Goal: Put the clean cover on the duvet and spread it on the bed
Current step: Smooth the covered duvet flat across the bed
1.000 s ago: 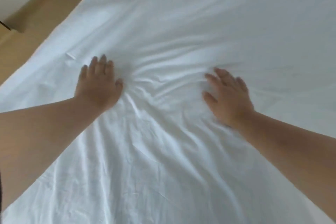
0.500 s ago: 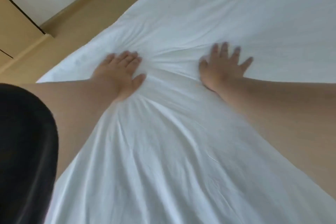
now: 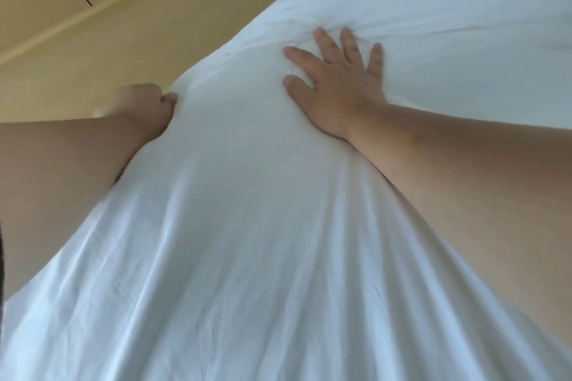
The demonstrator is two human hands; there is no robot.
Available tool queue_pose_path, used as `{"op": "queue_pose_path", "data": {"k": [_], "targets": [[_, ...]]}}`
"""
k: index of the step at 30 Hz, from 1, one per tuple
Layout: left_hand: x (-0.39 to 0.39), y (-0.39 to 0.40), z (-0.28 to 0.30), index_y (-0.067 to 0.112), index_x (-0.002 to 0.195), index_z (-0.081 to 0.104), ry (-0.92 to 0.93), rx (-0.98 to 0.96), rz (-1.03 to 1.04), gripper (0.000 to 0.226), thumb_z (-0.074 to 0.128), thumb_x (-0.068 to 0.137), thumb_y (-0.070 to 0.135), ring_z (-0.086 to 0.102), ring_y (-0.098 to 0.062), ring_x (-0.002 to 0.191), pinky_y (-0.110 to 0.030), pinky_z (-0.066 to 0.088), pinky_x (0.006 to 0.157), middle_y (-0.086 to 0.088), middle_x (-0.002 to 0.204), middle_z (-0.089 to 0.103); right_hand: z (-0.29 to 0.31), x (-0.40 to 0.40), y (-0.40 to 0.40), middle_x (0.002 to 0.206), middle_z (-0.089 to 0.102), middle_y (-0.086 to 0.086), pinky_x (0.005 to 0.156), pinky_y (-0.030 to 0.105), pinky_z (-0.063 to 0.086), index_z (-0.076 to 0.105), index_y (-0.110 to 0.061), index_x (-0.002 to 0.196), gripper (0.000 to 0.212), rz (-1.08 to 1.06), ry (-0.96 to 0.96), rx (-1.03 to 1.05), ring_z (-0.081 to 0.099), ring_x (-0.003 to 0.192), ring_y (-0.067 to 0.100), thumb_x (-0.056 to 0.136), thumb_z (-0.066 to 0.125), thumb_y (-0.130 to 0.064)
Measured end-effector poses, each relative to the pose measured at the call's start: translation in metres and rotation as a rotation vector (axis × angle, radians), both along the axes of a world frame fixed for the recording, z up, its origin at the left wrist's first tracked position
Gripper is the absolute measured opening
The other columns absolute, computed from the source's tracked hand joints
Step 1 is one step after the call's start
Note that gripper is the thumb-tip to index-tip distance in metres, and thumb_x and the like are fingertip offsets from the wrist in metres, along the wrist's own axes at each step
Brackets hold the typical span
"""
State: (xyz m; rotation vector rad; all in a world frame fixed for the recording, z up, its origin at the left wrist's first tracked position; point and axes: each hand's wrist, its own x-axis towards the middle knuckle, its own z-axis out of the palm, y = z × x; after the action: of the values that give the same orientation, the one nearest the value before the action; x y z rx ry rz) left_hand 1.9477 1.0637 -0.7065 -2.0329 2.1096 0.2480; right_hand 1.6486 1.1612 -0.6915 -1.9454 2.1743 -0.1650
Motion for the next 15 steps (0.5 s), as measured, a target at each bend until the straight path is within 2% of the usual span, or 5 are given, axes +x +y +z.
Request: {"op": "queue_pose_path", "data": {"k": [3, 6, 8, 11, 15], "targets": [[0.030, -0.023, 0.042, 0.008, 0.081, 0.054, -0.033, -0.277, -0.011, 0.068, 0.018, 0.093, 0.064, 0.060, -0.047, 0.087, -0.048, 0.050, 0.078, -0.024, 0.082, 0.056, 0.002, -0.003, 0.002, 0.170, -0.001, -0.011, 0.120, 0.060, -0.014, 0.014, -0.060, 0.151, 0.063, 0.000, 0.000, -0.018, -0.011, 0.157, 0.022, 0.089, 0.019, -0.072], [0.065, -0.044, 0.060, 0.008, 0.082, 0.057, -0.024, -0.258, -0.008, 0.080, 0.009, 0.082, 0.073, 0.061, -0.044, 0.076, -0.054, 0.055, 0.080, -0.023, 0.077, 0.057, 0.002, -0.002, 0.004, 0.170, 0.003, -0.013, 0.120, 0.059, -0.013, 0.016, -0.058, 0.152, 0.063, 0.006, 0.014, -0.034, -0.009, 0.157, 0.020, 0.090, 0.019, -0.071], [0.055, -0.031, 0.048, 0.005, 0.090, 0.061, -0.125, -0.166, 0.001, 0.077, 0.014, 0.093, 0.067, 0.061, -0.046, 0.087, -0.055, 0.053, 0.085, -0.025, 0.088, 0.062, 0.002, -0.003, 0.007, 0.170, 0.003, -0.013, 0.120, 0.059, -0.013, 0.016, -0.057, 0.152, 0.063, 0.002, 0.023, -0.021, -0.009, 0.157, 0.020, 0.091, 0.018, -0.071], [0.033, 0.002, 0.008, -0.002, 0.135, 0.047, -0.187, 0.080, 0.120, 0.053, 0.044, 0.104, 0.041, 0.043, -0.051, 0.129, -0.059, 0.037, 0.107, -0.031, 0.138, 0.046, 0.006, -0.005, 0.006, 0.170, -0.003, -0.013, 0.120, 0.059, -0.015, 0.011, -0.058, 0.153, 0.061, 0.012, 0.024, 0.084, -0.012, 0.156, 0.020, 0.093, 0.017, -0.070], [0.040, 0.024, 0.012, 0.003, 0.141, 0.047, -0.020, 0.080, 0.172, 0.046, 0.058, 0.098, 0.014, 0.043, -0.050, 0.129, -0.052, 0.037, 0.105, -0.030, 0.141, 0.042, 0.030, -0.004, 0.008, 0.170, -0.011, -0.009, 0.121, 0.058, -0.010, 0.004, -0.051, 0.157, 0.060, 0.033, 0.016, 0.301, -0.013, 0.156, 0.022, 0.100, 0.019, -0.063]]}}
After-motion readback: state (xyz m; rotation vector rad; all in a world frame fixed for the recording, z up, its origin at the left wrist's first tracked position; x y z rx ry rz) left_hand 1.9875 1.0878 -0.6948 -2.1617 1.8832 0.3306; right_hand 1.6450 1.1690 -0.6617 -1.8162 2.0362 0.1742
